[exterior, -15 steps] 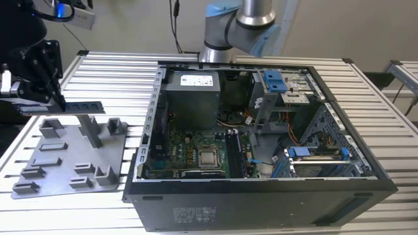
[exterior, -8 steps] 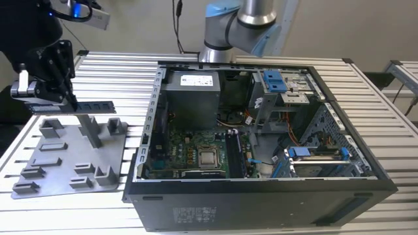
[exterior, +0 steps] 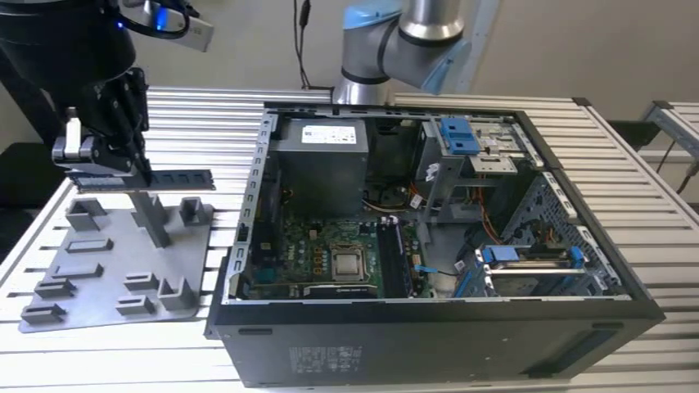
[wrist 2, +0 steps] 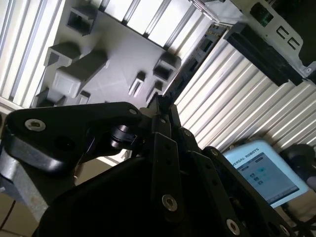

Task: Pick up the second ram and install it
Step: 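Pick up the second ram and move it above second insertion slot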

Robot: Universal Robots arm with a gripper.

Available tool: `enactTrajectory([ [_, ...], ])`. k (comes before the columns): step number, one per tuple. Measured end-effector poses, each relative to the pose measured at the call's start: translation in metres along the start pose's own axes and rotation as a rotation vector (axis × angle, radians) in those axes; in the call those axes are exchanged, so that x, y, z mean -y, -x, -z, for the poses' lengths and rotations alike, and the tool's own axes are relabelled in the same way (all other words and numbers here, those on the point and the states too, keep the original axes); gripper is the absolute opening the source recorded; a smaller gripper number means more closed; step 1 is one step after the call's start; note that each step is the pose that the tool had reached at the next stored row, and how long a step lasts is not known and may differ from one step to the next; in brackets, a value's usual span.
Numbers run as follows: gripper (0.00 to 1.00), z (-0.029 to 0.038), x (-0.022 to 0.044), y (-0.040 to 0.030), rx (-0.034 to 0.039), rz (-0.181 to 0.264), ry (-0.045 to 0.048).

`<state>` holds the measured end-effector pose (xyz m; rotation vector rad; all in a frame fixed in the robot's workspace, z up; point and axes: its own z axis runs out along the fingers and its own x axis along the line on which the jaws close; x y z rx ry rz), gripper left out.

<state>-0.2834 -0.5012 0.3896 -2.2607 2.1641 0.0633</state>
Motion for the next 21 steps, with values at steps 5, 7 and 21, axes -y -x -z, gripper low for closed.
enactTrajectory([
  [5,0.14,0.0002,0.0121,-0.0005,0.0002,0.000,0.0014],
  [7,0.14,0.0004,0.0170,-0.0008,0.0001,0.000,0.0014],
  [21,0.14,0.0011,0.0537,-0.0023,0.0001,0.000,0.0017],
])
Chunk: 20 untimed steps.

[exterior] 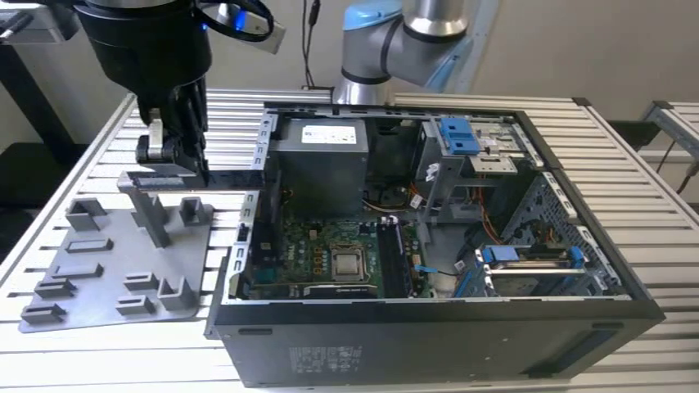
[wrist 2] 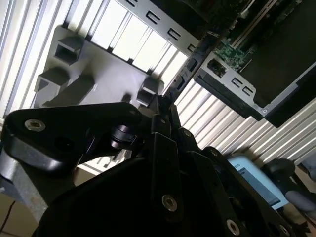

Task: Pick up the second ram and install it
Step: 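Pick up the second ram and move it above second insertion slot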

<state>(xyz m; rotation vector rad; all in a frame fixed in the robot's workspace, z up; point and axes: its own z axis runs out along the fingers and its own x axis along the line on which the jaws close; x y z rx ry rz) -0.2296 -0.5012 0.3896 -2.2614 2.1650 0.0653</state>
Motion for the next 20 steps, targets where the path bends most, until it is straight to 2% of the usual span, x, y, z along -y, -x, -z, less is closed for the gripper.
enactTrajectory([
  [20,0.14,0.0012,0.0497,-0.0022,-0.0001,0.000,0.0001],
])
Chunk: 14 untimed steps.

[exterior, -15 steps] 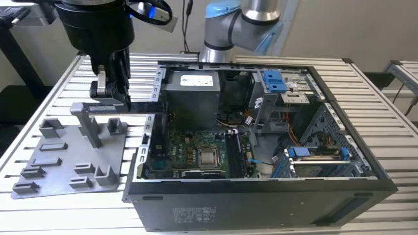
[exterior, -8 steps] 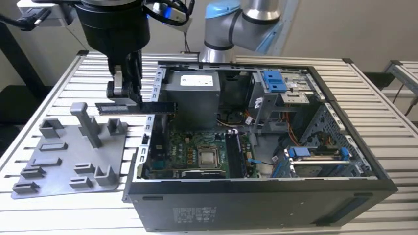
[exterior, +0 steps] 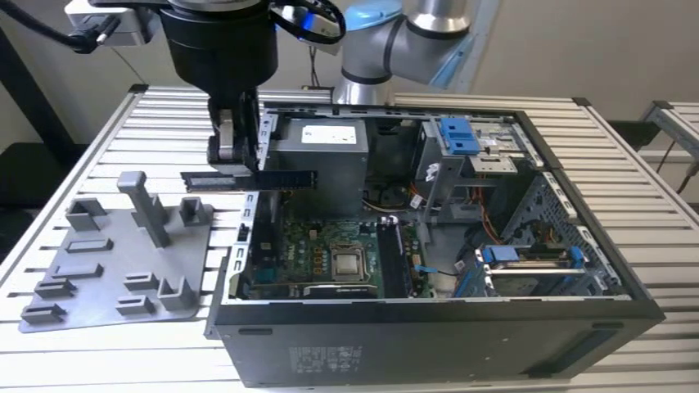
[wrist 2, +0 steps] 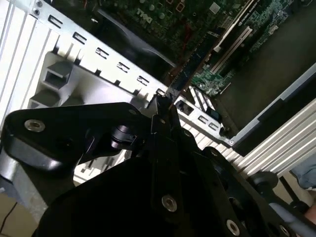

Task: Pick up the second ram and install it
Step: 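Pick up the second ram and move it above second insertion slot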

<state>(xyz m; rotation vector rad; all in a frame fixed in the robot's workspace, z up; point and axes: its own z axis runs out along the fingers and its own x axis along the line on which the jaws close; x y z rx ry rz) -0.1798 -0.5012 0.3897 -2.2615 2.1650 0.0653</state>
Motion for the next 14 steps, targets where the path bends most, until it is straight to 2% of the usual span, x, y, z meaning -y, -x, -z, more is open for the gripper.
enactTrajectory([
  [14,0.14,0.0008,0.0346,-0.0015,0.0001,0.000,-0.0001],
])
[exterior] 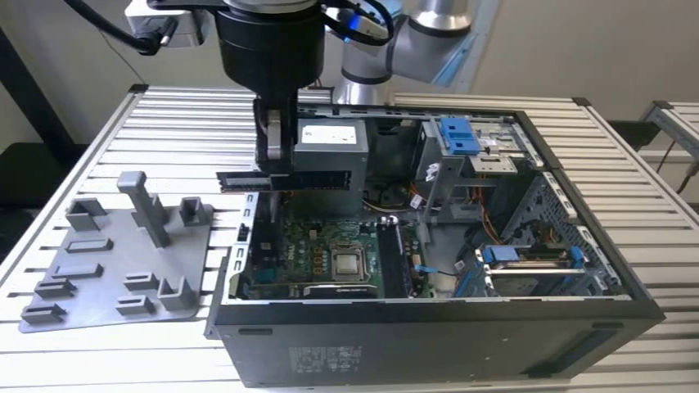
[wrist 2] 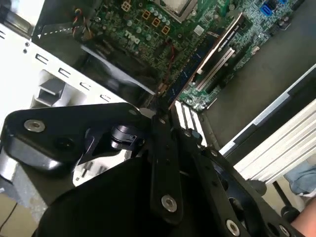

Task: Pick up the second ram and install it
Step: 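Pick up the second ram and move it above second insertion slot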

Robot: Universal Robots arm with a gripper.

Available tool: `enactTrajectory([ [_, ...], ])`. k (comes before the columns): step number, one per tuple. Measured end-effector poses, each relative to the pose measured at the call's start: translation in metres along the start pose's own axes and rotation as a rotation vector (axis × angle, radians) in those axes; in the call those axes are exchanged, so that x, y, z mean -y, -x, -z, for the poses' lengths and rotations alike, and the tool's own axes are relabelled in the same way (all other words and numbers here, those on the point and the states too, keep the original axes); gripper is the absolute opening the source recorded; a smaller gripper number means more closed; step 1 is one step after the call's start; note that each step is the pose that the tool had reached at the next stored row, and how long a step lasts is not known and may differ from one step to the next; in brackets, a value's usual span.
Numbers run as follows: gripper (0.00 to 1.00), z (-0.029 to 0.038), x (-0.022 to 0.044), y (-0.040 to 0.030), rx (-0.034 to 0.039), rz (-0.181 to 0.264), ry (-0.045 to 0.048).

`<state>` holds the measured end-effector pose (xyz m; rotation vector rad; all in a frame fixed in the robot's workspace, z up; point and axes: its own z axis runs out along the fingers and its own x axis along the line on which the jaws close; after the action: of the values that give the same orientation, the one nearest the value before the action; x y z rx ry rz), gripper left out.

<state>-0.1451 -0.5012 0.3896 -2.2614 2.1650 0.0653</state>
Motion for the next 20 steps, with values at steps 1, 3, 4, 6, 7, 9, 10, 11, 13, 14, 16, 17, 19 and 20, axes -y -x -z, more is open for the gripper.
enactTrajectory([
  [1,0.14,0.0001,0.0031,-0.0002,-0.0001,0.000,0.0000],
  [3,0.14,0.0002,0.0089,-0.0004,-0.0001,0.000,0.0000],
  [4,0.14,0.0003,0.0123,-0.0006,0.0000,0.000,0.0000],
  [6,0.14,0.0005,0.0193,-0.0008,0.0000,0.000,0.0000],
  [7,0.14,0.0005,0.0227,-0.0010,0.0000,0.000,0.0000],
  [9,0.14,0.0007,0.0301,-0.0013,0.0000,0.000,0.0000],
  [10,0.14,0.0008,0.0332,-0.0015,-0.0001,-0.001,0.0000],
  [11,0.14,0.0008,0.0362,-0.0016,0.0000,-0.002,0.0000],
  [13,0.14,0.0009,0.0419,-0.0018,-0.0001,-0.004,0.0000],
  [14,0.14,0.0009,0.0449,-0.0020,0.0000,-0.005,-0.0001],
  [16,0.14,0.0009,0.0502,-0.0022,0.0001,-0.008,-0.0003],
  [17,0.14,0.0010,0.0530,-0.0023,0.0001,-0.009,-0.0003],
  [19,0.14,0.0010,0.0590,-0.0026,0.0002,-0.011,-0.0004],
  [20,0.14,0.0011,0.0621,-0.0027,0.0002,-0.012,-0.0004],
])
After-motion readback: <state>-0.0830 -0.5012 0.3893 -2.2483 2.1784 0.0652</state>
